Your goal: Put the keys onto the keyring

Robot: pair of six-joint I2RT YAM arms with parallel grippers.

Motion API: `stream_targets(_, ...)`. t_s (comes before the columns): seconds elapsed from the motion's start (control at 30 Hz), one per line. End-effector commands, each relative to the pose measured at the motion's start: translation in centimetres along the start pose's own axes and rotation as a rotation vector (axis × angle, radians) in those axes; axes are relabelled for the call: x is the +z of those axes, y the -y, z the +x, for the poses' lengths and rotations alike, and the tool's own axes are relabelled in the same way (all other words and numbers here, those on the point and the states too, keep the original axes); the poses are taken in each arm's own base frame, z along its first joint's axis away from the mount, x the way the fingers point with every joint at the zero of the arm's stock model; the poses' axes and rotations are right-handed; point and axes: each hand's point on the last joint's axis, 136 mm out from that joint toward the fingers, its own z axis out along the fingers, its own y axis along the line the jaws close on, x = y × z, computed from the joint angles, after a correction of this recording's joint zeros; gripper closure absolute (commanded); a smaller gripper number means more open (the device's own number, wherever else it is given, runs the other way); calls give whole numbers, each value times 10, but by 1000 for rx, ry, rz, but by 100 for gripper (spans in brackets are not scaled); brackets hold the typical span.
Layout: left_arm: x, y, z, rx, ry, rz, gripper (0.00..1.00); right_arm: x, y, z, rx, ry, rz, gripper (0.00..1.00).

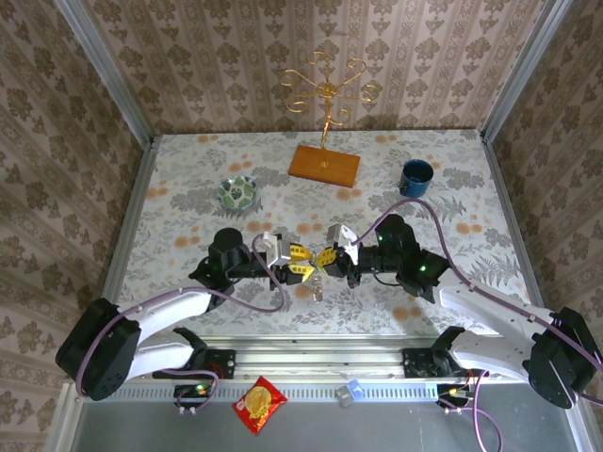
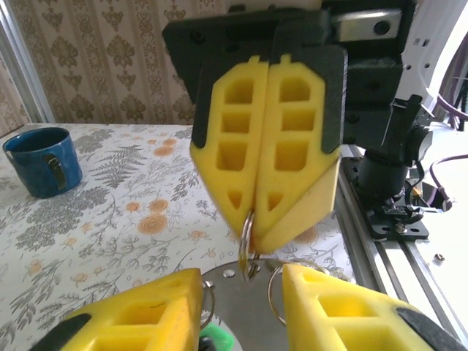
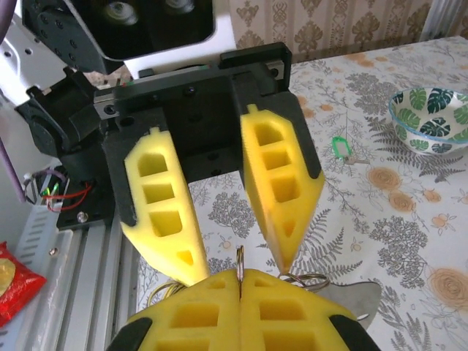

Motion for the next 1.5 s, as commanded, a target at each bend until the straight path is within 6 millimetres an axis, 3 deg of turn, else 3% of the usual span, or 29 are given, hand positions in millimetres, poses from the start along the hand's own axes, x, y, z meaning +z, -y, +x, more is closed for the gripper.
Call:
stream_targets(0.0, 0, -1, -6, 42, -30, -10, 66, -5, -9, -9, -95, -53, -44, 100)
stream_targets(0.4, -4, 9, -8, 69, -115, 33, 73, -2, -16, -5, -252, -293, -101, 100)
stream_targets(0.63, -3, 12, -10, 69, -124, 60, 73, 7, -16, -12, -302, -326, -99, 100)
stream_targets(1.03, -6, 16, -3, 77, -162, 60, 72, 4, -11, -6, -311, -367, -66, 100)
stream_targets(1.47, -4, 16, -7, 82, -153, 70, 79, 11, -18, 0, -341, -392, -103, 100)
